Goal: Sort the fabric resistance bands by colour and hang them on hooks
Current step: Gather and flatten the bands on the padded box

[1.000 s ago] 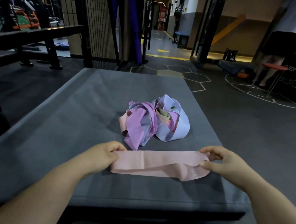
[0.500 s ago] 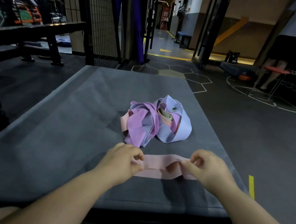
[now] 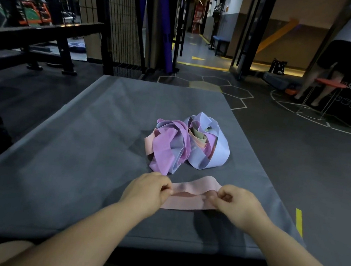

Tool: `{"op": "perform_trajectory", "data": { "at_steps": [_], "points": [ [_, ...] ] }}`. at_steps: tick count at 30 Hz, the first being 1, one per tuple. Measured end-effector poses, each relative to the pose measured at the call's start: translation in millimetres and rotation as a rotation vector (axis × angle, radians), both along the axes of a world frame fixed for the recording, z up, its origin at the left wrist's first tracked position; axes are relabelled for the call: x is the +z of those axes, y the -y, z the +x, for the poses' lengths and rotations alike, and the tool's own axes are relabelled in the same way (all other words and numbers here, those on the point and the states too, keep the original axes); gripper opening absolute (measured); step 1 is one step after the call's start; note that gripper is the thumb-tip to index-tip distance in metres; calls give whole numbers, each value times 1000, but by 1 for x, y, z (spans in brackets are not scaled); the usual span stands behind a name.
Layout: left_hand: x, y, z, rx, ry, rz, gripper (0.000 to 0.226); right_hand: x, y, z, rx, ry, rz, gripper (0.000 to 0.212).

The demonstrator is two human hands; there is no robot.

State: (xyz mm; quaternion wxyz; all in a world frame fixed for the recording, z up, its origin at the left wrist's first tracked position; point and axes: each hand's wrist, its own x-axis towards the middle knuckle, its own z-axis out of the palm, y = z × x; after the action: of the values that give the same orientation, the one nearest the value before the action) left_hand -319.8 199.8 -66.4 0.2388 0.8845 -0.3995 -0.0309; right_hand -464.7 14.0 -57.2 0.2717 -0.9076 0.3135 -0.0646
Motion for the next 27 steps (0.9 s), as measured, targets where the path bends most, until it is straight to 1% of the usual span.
{"op": "perform_trajectory", "data": {
  "at_steps": [2, 3, 5, 7, 8, 11, 13, 15, 19, 21, 22, 24, 25, 26, 27],
  "points": [
    [2, 0, 1, 35, -14, -29, 11, -1, 3, 1, 4, 34, 76, 27],
    [4, 1, 2, 60, -67, -72, 12, -1, 5, 1, 0, 64, 133, 24],
    [9, 0, 8, 113, -210, -184, 11, 1, 6, 1, -16, 163, 347, 20],
    [15, -2, 11, 146, -332, -255, 6, 2, 8, -2, -7, 260, 572, 17],
    [17, -4, 12, 148, -399, -279, 3, 2, 9, -4, 5, 284, 624, 16],
    [22, -12, 9, 119, -638, -346, 15, 3, 9, -7, 52, 310, 657, 15],
    [24, -15, 8, 79, -743, -394, 20, 4, 8, -7, 60, 322, 660, 14],
    [25, -17, 8, 35, -774, -425, 13, 7, 6, -6, 68, 337, 664, 13],
    [27, -20, 5, -39, -769, -419, 34, 8, 4, -6, 83, 353, 678, 14],
    [28, -22, 5, -67, -765, -353, 40, 7, 4, -6, 94, 347, 673, 13],
    [28, -22, 4, -75, -753, -311, 40, 6, 4, -6, 96, 345, 671, 13],
    [26, -22, 4, -81, -739, -265, 27, 4, 3, -6, 105, 348, 673, 11],
    [26, -22, 3, -86, -732, -254, 26, 4, 3, -6, 117, 348, 670, 10],
    [24, -22, 3, -82, -699, -239, 31, 4, 3, -6, 131, 348, 664, 9],
    [24, -21, 4, -71, -636, -210, 32, 4, 2, -6, 143, 350, 660, 8]
  ]
}}
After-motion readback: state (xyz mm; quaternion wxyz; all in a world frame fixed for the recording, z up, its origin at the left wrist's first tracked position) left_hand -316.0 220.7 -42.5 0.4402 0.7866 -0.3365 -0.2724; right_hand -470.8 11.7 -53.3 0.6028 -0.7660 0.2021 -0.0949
